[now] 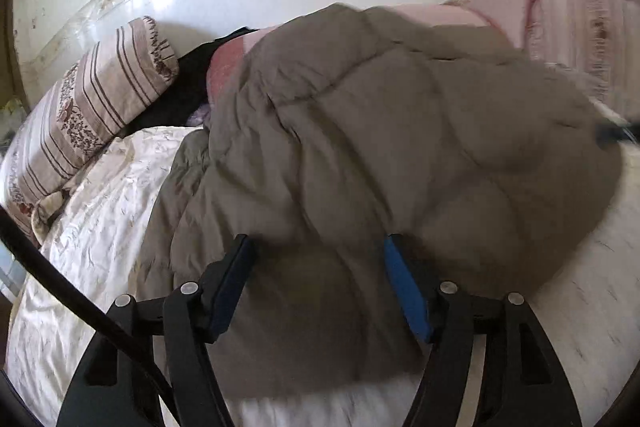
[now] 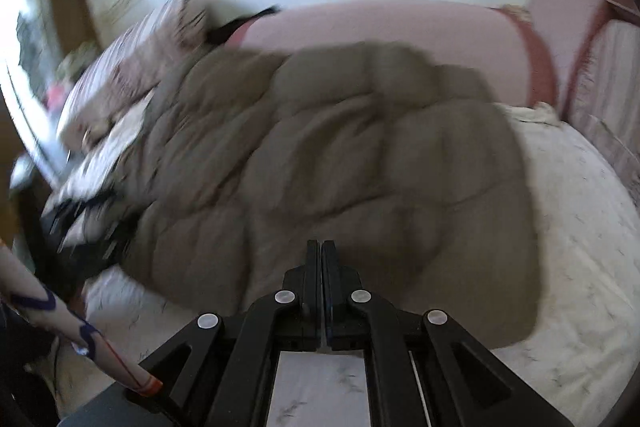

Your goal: Fold large clothes

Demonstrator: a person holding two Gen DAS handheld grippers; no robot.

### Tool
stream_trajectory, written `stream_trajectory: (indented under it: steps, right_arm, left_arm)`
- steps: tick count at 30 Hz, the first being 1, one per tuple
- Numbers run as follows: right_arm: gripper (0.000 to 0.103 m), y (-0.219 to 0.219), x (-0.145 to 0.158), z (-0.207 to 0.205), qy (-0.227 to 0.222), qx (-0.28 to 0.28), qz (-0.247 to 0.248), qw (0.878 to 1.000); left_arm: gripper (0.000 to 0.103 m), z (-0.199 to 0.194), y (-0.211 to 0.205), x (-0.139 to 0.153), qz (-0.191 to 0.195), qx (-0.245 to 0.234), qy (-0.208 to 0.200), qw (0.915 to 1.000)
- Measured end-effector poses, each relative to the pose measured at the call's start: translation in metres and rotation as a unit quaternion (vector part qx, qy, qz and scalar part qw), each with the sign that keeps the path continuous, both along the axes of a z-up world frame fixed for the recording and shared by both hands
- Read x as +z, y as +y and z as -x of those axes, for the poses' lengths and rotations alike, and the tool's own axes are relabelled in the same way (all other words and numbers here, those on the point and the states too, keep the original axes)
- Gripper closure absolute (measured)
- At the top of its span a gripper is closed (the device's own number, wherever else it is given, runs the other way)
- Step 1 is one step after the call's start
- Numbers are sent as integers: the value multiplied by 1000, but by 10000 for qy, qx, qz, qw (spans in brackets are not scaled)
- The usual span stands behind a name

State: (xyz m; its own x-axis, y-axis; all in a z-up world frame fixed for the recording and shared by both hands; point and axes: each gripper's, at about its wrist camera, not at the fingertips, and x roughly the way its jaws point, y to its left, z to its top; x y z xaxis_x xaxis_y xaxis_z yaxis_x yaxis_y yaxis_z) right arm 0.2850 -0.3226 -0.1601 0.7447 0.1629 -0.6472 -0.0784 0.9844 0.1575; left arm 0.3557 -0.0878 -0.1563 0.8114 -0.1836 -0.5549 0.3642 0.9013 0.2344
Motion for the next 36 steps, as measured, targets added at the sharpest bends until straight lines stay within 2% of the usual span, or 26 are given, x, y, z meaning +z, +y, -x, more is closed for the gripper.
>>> stream_trajectory:
  steps: [3,5,6,10,13,16,19,21,23,25,26,28,32,36]
  right_arm:
    - [101,10,-7,-20,130,-64,110,9998]
    - [101,9,-9,-39,112,-169,297,9994]
    - [101,6,-10,-54,198,-286,431,9985]
    - [103,-12,-20,-95,513,-571,184,9969]
    - [103,-16,-34,-114,667,-591,156,9959]
    - [103,-16,-45,-115,704,-789,-64,9944]
    - [103,-5,-49,-112,637,-924,264,9933]
    - [103,-2,-47,-111,635,-1024,362,9921]
    - [103,-12,-41,-107,690,-1224,-73,9901]
    - [103,-23,-28,-86,597,-1415,-658,9859]
    - [99,-24,-24,-79,553,-1429,-757,9853]
    - [94,-24,-7,-56,383,-1483,-930,9838]
    - [94,-17,11,-24,157,-1440,-1261,9814]
    - [93,22,13,-14,-59,-1163,-1206,9858]
  left_arm:
    - [30,-33,-5,14,84,232,-226,9994]
    - [30,-64,-12,24,-30,328,-299,9990]
    - [30,-75,-10,26,-25,357,-251,9990]
    - [30,-127,-4,14,120,600,143,9980]
    - [28,-145,-4,10,196,735,322,9966]
    - [19,-151,-6,8,57,974,411,9944]
    - [17,-150,-8,8,-88,1239,599,9905]
    - [18,-139,0,18,150,1390,788,9870]
    - [18,-117,6,29,529,1323,966,9851]
    - [18,-87,10,38,741,1310,976,9838]
    - [18,-70,14,43,834,1284,953,9836]
    - [18,-41,18,49,919,1367,864,9825]
    - [18,0,34,50,1198,1625,853,9757]
    - [18,13,35,43,1031,1736,751,9765]
